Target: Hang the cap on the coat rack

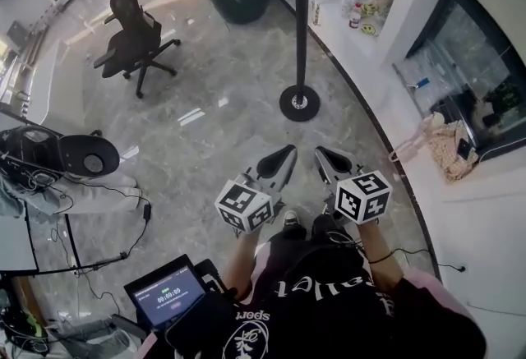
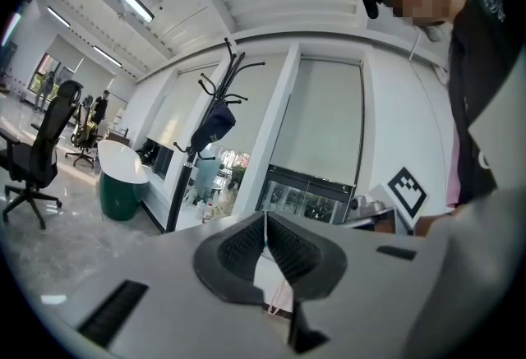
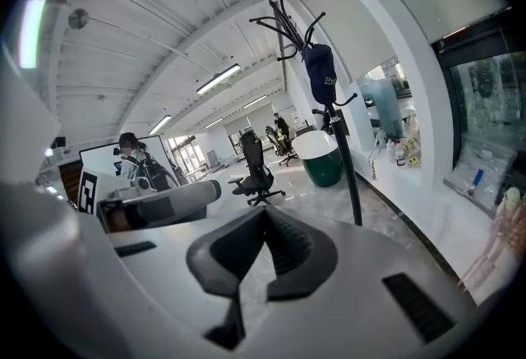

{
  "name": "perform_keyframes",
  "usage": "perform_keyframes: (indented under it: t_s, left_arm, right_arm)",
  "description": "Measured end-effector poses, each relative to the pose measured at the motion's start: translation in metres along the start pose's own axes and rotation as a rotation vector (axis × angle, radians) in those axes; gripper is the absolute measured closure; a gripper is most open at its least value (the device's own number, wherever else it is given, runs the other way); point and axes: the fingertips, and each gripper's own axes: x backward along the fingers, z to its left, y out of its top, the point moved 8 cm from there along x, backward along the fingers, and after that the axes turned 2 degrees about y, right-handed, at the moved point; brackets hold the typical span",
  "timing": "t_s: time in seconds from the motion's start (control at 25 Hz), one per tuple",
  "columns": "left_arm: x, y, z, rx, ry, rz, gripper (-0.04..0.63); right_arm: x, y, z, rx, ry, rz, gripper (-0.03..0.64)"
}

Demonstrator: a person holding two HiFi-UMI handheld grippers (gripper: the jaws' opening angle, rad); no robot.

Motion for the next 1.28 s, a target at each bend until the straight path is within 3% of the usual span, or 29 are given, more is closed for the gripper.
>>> perform_keyframes:
  t_s: [0.28,0.6,0.96,1.28]
  left_arm:
    - [-0.017,-0.003,-0.038,-0.014,0.005,-0.003,0.589]
    - [-0.051,-0.027,-0.114,0.002,0.061,-0.017,0.591]
    - [-0.064,-0.05,-0.188,0.006,0.144,-0.029,0.591]
    - [-0.057,-0.055,-0.215,-0.01,0.156,-0.008,0.591]
  right_arm:
    - [0.039,0.0,-0.017,0.004,0.011,-0.018,0.601]
    - [0.12,-0.012,-0.059,-0.003,0.044,0.004,0.601]
    - [0.175,-0.027,-0.079,0.029,0.154,0.047,0.601]
    - [0.196,-0.034,-0.077,0.04,0.164,0.05,0.601]
